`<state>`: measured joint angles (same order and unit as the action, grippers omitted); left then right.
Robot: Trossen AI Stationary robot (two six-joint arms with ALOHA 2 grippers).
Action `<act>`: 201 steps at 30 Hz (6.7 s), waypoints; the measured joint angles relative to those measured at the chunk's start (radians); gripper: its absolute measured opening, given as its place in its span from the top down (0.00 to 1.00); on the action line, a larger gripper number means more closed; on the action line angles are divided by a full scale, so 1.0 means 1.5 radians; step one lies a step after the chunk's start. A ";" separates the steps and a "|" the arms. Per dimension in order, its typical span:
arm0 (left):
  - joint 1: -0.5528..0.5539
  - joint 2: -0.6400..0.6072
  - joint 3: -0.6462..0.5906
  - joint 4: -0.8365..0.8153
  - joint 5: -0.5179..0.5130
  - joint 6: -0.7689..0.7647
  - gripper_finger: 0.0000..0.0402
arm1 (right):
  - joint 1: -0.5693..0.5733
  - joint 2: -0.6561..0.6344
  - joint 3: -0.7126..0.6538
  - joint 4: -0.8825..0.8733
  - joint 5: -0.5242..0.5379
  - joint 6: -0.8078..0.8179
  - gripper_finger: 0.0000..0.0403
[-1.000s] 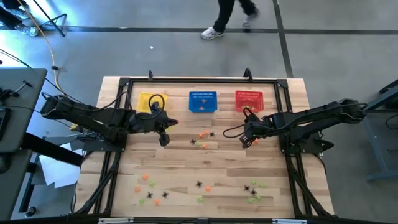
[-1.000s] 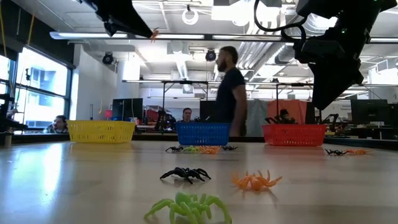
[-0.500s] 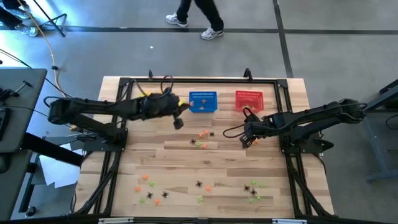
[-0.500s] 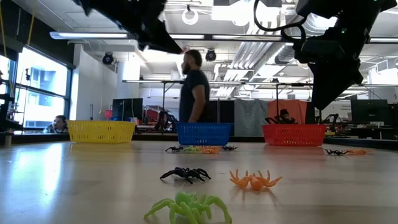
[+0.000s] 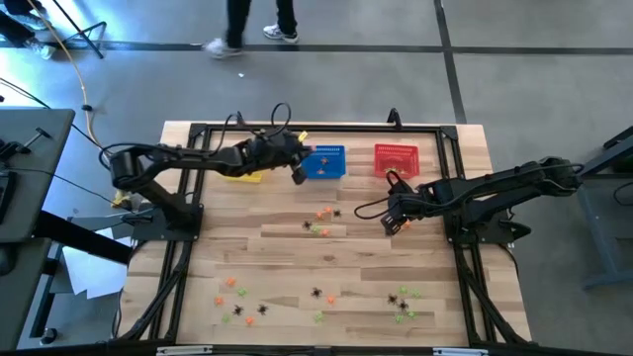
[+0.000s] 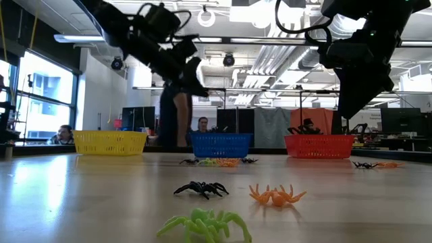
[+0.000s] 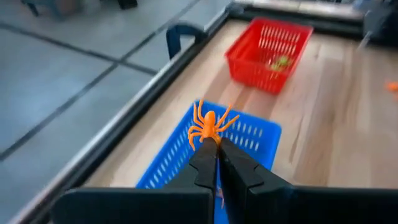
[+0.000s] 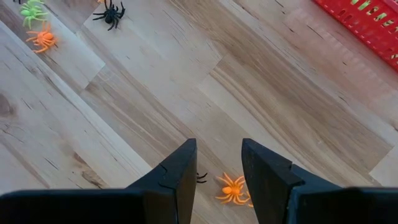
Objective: Sort Halloween decoration
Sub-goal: Put the orange spider toy into the blue basket, then put the black spider toy into the yellow basket
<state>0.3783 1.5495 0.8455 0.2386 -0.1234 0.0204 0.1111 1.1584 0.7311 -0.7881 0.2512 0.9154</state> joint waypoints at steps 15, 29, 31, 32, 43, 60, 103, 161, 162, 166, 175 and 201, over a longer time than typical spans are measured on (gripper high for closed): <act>0.031 0.116 0.000 0.000 0.035 -0.048 1.00 | 0.000 0.000 0.000 0.000 0.000 0.000 0.69; 0.030 0.125 0.000 0.010 0.045 -0.066 0.91 | 0.000 0.000 0.000 0.000 0.000 0.000 0.69; 0.029 0.125 0.000 0.010 0.045 -0.066 0.88 | 0.000 0.000 0.000 0.000 0.000 0.000 0.69; 0.029 0.125 0.000 0.010 0.045 -0.066 0.86 | 0.000 0.000 0.000 0.000 0.000 0.000 0.69; -0.010 0.057 0.000 -0.005 0.115 -0.037 0.79 | 0.000 0.000 0.000 0.000 0.000 0.000 0.69; -0.464 -0.201 -0.007 -0.455 0.049 -0.359 0.81 | 0.000 0.000 0.000 0.000 0.000 0.000 0.69; -0.565 0.222 0.058 -0.009 0.027 -0.114 0.67 | 0.000 0.003 0.000 0.118 0.000 0.000 0.69; -0.533 0.321 0.062 0.050 0.090 -0.095 0.60 | 0.000 0.003 0.000 0.135 0.000 0.000 0.69; -0.533 0.321 0.062 0.044 0.088 -0.107 0.61 | 0.000 0.003 0.000 0.135 0.000 0.000 0.69; -0.532 0.321 0.062 0.033 0.083 -0.150 0.65 | 0.000 0.003 0.000 0.135 0.000 0.000 0.69; -0.531 0.321 0.061 0.032 0.079 -0.188 0.85 | 0.000 0.003 0.000 0.135 0.000 0.000 0.69; -0.534 0.115 0.053 -0.237 -0.077 -0.174 1.00 | 0.000 0.004 0.000 0.141 0.000 0.000 0.69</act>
<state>-0.4221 1.7224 0.9257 -0.1166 -0.2393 -0.2409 0.1112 1.1637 0.7311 -0.5766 0.2508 0.9154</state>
